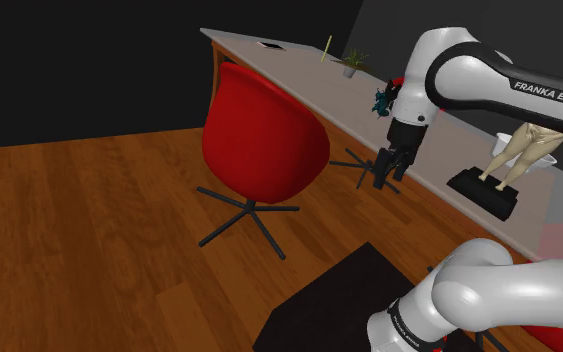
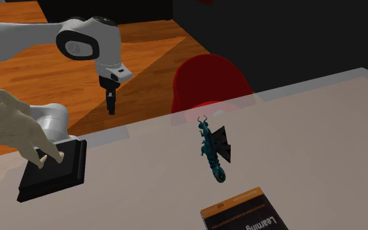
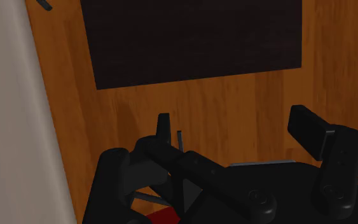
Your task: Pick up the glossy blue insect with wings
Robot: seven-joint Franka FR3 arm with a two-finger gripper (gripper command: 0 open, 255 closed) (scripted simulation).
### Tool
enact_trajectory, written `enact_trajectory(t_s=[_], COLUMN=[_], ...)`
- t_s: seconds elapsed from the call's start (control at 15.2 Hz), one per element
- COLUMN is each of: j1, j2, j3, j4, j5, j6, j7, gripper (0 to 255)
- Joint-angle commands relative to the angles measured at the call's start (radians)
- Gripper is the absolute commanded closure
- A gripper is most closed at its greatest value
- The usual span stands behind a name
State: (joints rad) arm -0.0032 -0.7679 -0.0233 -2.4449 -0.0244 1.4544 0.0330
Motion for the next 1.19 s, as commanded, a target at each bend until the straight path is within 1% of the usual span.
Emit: enact_trajectory(t_s=[0.0, 0.53, 1.12], j1=[0.0, -0.079, -0.154], j2=[0.0, 0.23, 0.457], j3=[0.0, -0.04, -0.098], j4=[0.0, 0.183, 0.43], j5=[0.0, -0.016, -0.02], j6=[0.0, 0.144, 0.235], j7=[0.0, 0.107, 0.217], gripper=[0, 0, 0])
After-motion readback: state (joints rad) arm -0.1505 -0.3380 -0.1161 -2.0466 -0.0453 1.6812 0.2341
